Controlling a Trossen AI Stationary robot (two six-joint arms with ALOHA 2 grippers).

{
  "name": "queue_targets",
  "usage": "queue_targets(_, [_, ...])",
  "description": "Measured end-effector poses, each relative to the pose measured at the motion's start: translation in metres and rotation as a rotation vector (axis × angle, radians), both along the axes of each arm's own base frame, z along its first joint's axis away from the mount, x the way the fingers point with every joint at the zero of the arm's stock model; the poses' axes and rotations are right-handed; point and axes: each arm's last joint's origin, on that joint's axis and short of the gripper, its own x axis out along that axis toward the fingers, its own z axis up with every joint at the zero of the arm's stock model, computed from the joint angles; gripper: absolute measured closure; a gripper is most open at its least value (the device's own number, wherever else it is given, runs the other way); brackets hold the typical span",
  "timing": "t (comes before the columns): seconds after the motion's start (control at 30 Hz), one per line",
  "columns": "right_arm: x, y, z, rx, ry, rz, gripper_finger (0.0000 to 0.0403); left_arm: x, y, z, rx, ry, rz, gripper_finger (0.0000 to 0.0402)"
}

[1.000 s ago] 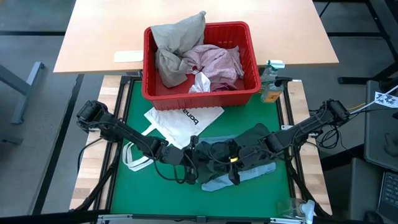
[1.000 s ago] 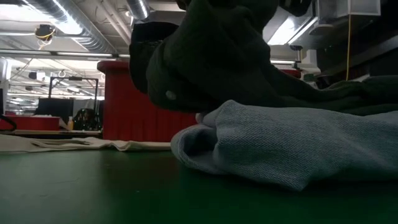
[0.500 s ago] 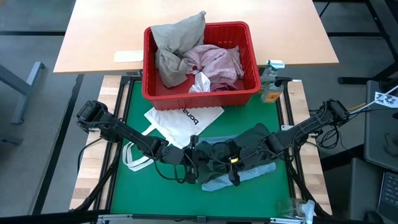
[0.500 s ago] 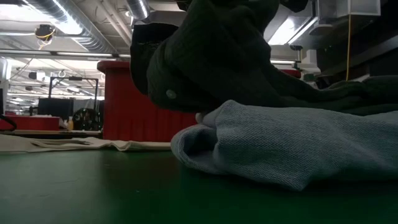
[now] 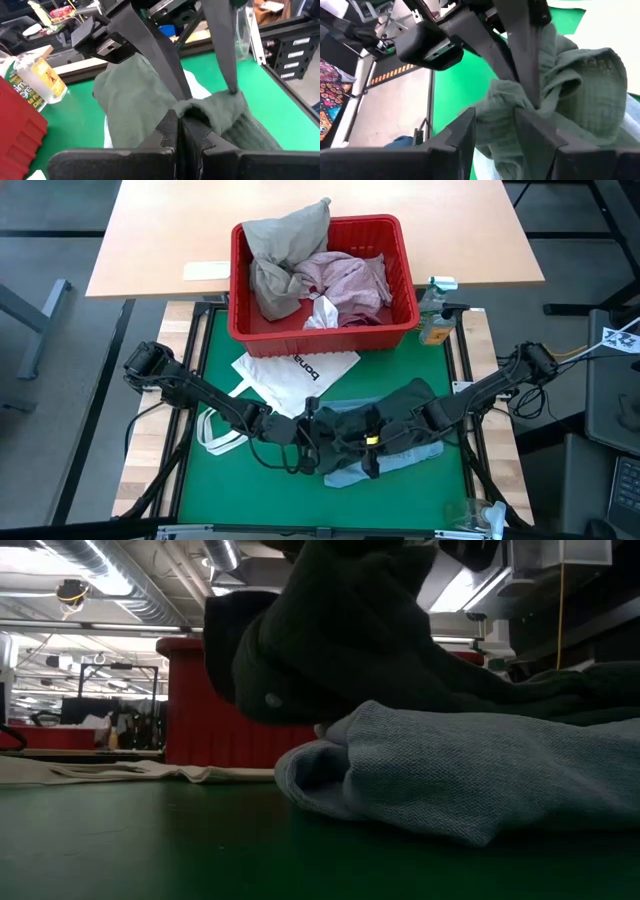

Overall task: Fold laundry
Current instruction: Fold the green shirt

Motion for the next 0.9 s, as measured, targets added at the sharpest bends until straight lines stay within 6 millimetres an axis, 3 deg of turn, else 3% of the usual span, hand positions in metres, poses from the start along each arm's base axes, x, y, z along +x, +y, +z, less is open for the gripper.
queue_targets(0.37, [0.01, 0.004, -0.02, -0.048, 0.049, -0.027, 0.027, 0.001, 0.0, 0.002, -0.008, -0.018, -0.002, 0.0401])
queue_targets(0.47, [0.01, 0.003, -0.02, -0.063, 0.041, -0.042, 0.0299, 0.001, -0.001, 0.002, -0.009, -0.019, -0.004, 0.0401])
queue_targets(0.63, [0.011, 0.003, -0.019, -0.095, 0.02, -0.049, 0.0388, 0.0, -0.001, 0.003, -0.011, -0.022, -0.004, 0.0391])
queue_targets(0.9, [0.006, 0.001, -0.015, -0.097, 0.027, -0.049, 0.0398, 0.001, -0.001, 0.005, -0.044, -0.039, 0.004, 0.035])
